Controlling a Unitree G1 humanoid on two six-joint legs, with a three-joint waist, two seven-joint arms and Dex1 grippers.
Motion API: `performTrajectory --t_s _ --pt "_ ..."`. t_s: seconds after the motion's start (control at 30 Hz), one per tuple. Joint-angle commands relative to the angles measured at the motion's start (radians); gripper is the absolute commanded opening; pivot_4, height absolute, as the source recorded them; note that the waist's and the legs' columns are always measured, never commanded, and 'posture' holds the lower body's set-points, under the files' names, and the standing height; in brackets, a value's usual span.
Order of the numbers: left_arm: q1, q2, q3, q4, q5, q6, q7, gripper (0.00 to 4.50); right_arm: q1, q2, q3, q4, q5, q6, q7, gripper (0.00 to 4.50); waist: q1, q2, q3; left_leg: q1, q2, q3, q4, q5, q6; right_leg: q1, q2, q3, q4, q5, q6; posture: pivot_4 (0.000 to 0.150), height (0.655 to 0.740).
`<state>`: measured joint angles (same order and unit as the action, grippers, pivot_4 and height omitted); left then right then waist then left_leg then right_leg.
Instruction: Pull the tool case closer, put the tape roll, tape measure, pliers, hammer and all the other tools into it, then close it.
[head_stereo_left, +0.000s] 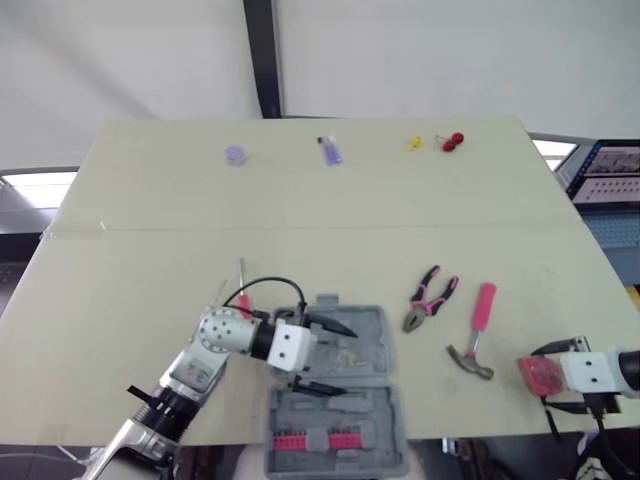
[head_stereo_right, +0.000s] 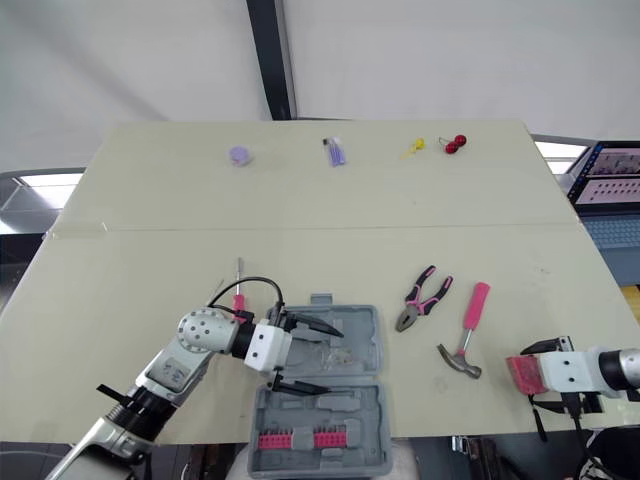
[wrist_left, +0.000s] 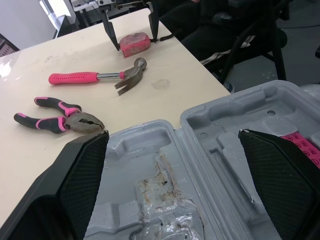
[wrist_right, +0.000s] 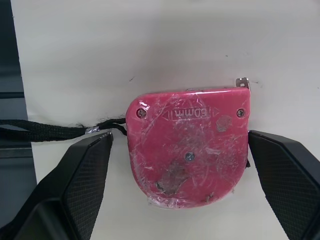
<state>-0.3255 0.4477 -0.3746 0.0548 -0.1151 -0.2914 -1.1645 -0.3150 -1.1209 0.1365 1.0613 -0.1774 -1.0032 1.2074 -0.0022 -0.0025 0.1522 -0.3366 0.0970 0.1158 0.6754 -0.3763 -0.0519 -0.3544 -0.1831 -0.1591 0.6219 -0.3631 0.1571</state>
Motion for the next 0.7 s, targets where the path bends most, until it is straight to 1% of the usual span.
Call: performTrajectory --t_s 0.03,0.2,0.43,0.53,0.57,0.6,0.7 --pt "0.000 -0.004 -0.006 -0.012 0.000 -0.006 0.007 4.50 -0.009 -0.031 0.016 0.013 -0.036 0.015 -0.036 4.47 0.000 0.000 0.000 0.000 0.000 0.000 0.000 0.000 0.000 0.000 0.000 0.000 0.000 0.000 0.000 0.150 0.7400" --pt "-0.002 -0.005 -0.009 -0.012 0.003 -0.002 0.007 4.50 -0.020 -0.040 0.047 0.012 -0.083 0.042 -0.065 4.47 0.000 -0.002 -0.001 0.000 0.000 0.000 0.003 -0.001 0.002 0.001 0.000 0.000 0.000 0.000 0.000 0.150 0.7400" --pt "-0.005 -0.006 -0.010 -0.020 0.005 0.012 0.012 4.50 -0.026 -0.039 0.061 0.019 -0.084 0.048 -0.081 4.47 0.001 -0.004 -0.002 0.000 0.000 -0.001 0.006 -0.003 0.005 0.006 0.000 -0.001 -0.001 0.000 0.000 0.150 0.7400" --pt "-0.006 -0.007 -0.010 -0.020 0.005 0.014 0.014 4.50 -0.029 -0.038 0.061 0.025 -0.084 0.046 -0.090 3.69 -0.001 -0.005 -0.002 0.001 0.001 -0.001 0.006 -0.003 0.005 0.007 0.000 -0.001 -0.002 0.000 0.000 0.150 0.7400" --pt "-0.006 -0.007 -0.010 -0.020 0.005 0.014 0.014 4.50 -0.029 -0.037 0.060 0.028 -0.083 0.045 -0.092 3.22 -0.002 -0.005 -0.002 0.001 0.001 -0.001 0.006 -0.003 0.005 0.007 0.000 -0.001 -0.002 0.000 0.000 0.150 0.7400" --pt "-0.006 -0.007 -0.010 -0.020 0.005 0.015 0.014 4.50 -0.030 -0.036 0.059 0.030 -0.082 0.044 -0.093 2.87 -0.002 -0.005 -0.002 0.001 0.001 -0.001 0.006 -0.003 0.006 0.007 0.000 -0.001 -0.002 0.000 0.000 0.150 0.7400" --pt "-0.007 -0.008 -0.009 -0.020 0.004 0.017 0.015 4.50 -0.029 -0.031 0.055 0.038 -0.072 0.042 -0.087 2.83 -0.002 -0.005 -0.002 0.001 0.001 -0.002 0.006 -0.004 0.006 0.008 0.000 -0.002 -0.002 0.000 0.000 0.150 0.7400"
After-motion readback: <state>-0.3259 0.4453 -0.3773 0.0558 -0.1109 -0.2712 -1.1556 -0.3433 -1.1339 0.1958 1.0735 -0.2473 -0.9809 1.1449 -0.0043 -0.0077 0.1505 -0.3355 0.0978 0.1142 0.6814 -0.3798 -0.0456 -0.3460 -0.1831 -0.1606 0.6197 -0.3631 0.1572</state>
